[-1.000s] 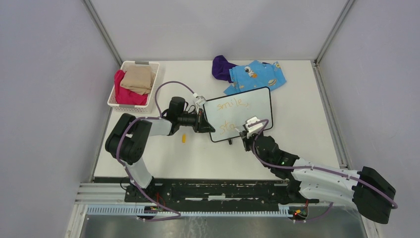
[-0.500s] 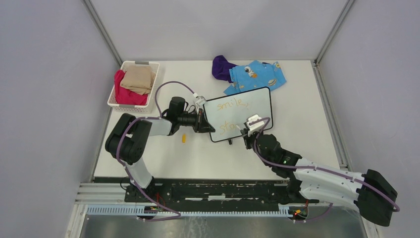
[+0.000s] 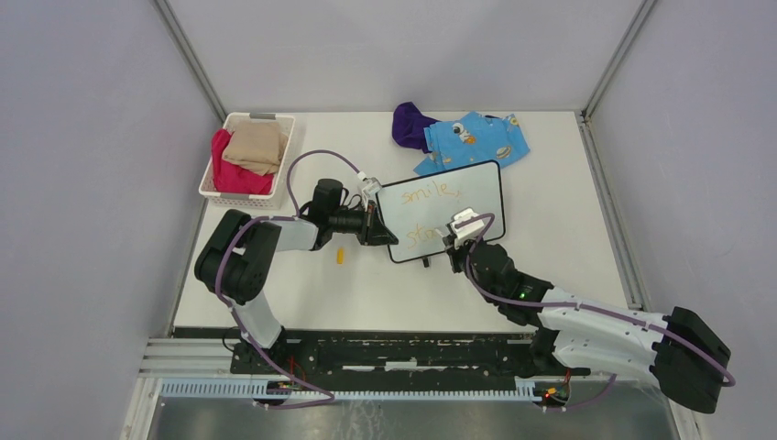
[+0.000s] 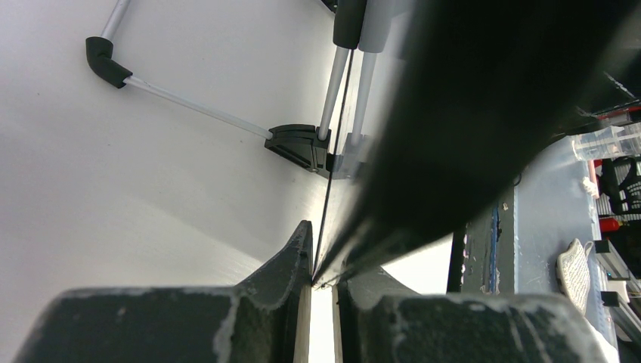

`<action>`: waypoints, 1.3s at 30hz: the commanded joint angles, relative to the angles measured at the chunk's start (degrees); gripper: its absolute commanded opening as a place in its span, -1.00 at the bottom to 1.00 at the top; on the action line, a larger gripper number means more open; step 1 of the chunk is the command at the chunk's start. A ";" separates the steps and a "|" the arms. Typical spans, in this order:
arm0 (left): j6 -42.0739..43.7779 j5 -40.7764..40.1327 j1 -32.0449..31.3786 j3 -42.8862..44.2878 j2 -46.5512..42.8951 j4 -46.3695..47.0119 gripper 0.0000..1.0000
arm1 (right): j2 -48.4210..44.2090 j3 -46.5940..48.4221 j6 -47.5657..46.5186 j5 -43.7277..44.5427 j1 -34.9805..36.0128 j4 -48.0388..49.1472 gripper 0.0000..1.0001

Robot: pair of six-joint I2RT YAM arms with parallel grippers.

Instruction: Write a sentence on the whiteboard

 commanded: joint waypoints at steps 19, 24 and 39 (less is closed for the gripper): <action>3.95 -5.69 -0.89 0.28 2.65 -5.55 -0.96 | -3.10 -4.06 1.68 1.99 -1.19 0.83 -1.00; 3.98 -5.72 -0.93 0.28 2.61 -5.55 -0.96 | -4.41 -3.26 1.74 2.14 -1.21 0.16 -1.00; 3.97 -5.76 -1.01 0.34 2.52 -5.73 -0.96 | -3.16 3.09 -1.01 3.09 -2.01 1.36 -1.00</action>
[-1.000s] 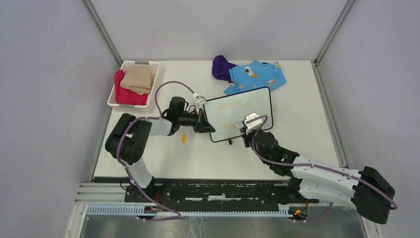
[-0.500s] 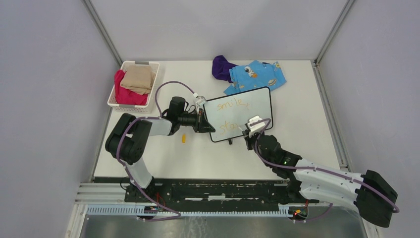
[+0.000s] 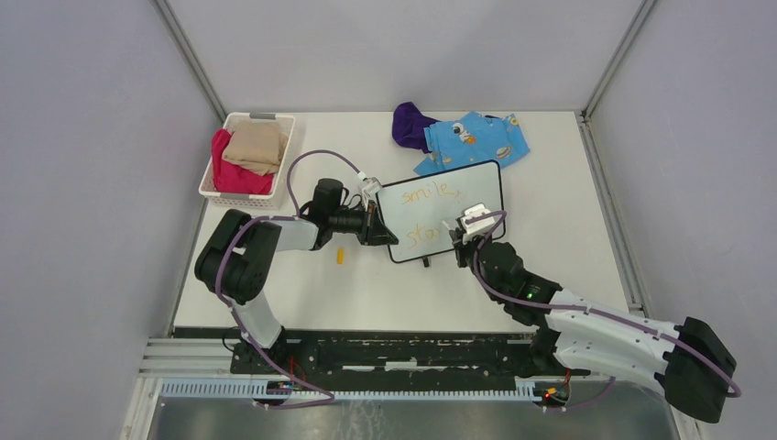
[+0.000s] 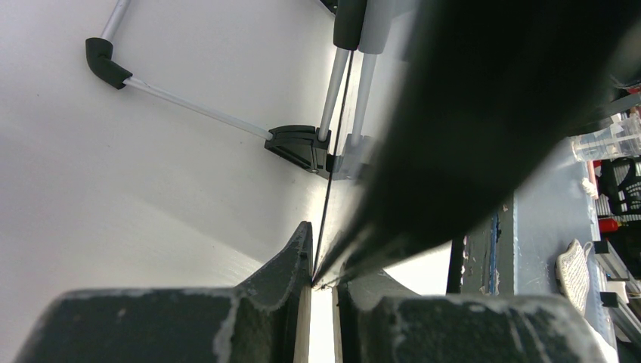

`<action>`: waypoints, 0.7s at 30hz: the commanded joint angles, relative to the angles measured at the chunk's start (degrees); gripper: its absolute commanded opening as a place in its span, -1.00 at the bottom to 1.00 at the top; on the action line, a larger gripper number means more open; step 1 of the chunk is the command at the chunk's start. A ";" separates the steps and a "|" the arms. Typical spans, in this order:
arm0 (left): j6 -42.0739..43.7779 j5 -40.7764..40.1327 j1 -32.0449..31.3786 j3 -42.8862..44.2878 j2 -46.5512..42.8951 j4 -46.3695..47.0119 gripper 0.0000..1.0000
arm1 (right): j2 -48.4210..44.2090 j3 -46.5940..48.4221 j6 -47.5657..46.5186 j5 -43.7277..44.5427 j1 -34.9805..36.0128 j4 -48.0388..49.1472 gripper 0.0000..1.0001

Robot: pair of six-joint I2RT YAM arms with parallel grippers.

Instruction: Write a sentence on the whiteboard

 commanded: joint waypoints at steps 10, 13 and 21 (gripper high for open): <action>4.02 -5.76 -1.01 0.26 2.48 -5.60 -0.96 | 2.18 0.31 0.29 0.84 -0.95 3.10 -1.00; 4.00 -5.80 -1.08 0.24 2.45 -5.60 -0.96 | 1.69 -0.79 0.89 0.47 -0.85 2.70 -1.00; 4.21 -6.02 -1.08 0.37 2.56 -6.03 -0.96 | -0.22 -5.20 2.82 -0.77 -0.89 1.41 -1.00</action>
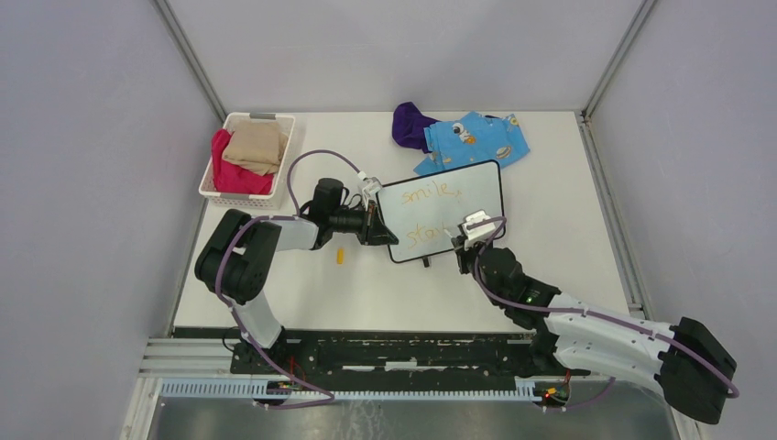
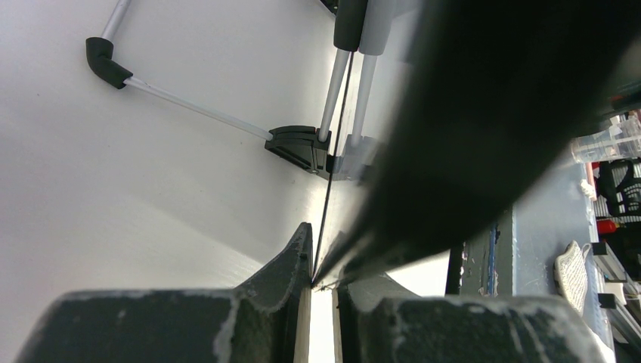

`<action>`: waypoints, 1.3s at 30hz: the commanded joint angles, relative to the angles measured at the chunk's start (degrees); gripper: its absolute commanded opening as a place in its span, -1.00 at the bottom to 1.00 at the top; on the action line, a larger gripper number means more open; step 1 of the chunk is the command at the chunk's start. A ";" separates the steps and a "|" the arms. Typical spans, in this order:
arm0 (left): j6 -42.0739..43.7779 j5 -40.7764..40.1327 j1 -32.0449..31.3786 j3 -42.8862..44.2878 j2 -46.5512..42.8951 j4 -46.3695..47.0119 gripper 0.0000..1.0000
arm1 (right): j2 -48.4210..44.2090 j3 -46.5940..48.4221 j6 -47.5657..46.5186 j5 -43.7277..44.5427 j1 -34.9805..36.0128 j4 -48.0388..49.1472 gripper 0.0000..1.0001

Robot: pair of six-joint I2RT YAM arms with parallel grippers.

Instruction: Write a sentence on the whiteboard

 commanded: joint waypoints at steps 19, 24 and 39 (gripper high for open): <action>4.47 -6.00 -1.08 0.15 2.75 -5.76 -0.96 | -0.17 -4.38 4.44 -9.62 -0.18 2.75 -1.00; 4.58 -6.05 -1.16 0.23 2.65 -5.80 -0.96 | 0.33 -3.17 4.88 -10.55 -0.15 3.82 -1.00; 4.68 -6.06 -1.21 0.24 2.65 -5.89 -0.96 | -12.52 3.89 -2.85 7.65 -0.81 -8.17 -1.00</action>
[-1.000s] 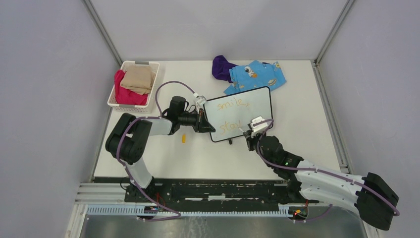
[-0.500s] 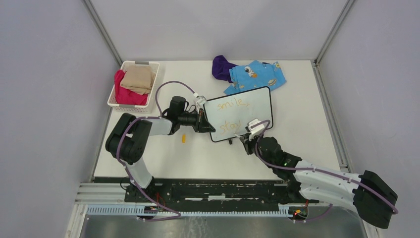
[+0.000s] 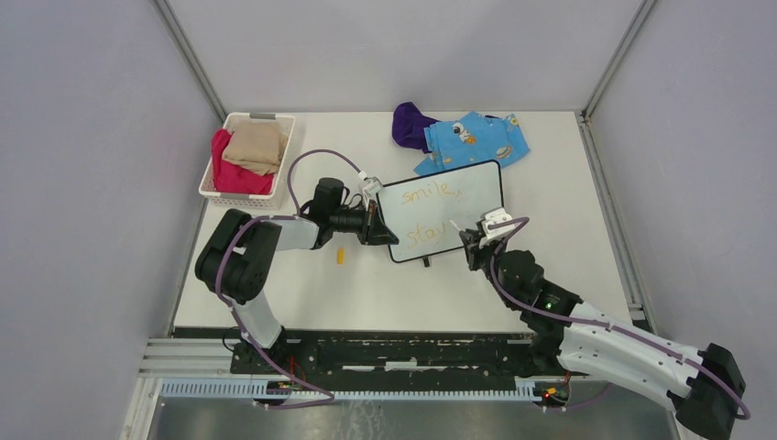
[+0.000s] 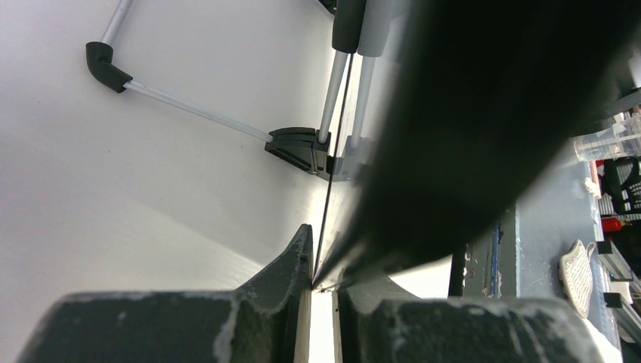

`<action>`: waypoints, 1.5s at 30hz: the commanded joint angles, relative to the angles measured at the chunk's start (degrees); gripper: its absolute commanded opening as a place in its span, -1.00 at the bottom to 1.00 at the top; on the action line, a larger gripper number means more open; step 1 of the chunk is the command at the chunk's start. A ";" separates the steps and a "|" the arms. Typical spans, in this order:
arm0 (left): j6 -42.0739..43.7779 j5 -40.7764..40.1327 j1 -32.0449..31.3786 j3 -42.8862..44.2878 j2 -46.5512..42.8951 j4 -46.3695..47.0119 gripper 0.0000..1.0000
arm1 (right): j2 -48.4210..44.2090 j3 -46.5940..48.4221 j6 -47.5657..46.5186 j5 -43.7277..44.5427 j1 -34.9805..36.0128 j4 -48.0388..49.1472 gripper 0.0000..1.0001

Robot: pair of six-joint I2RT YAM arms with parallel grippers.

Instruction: Write a sentence on the whiteboard

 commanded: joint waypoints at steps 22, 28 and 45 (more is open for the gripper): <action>3.74 -6.19 -1.31 -0.15 2.74 -5.45 -0.96 | 5.87 4.58 -0.54 0.06 -4.94 4.36 -1.00; 3.71 -6.19 -1.24 -0.05 2.72 -5.45 -0.96 | 6.64 4.12 -0.24 -0.38 -5.19 4.61 -1.00; 3.89 -6.27 -1.32 0.02 2.64 -5.66 -0.96 | 8.05 1.51 0.86 -0.36 -6.27 4.66 -1.00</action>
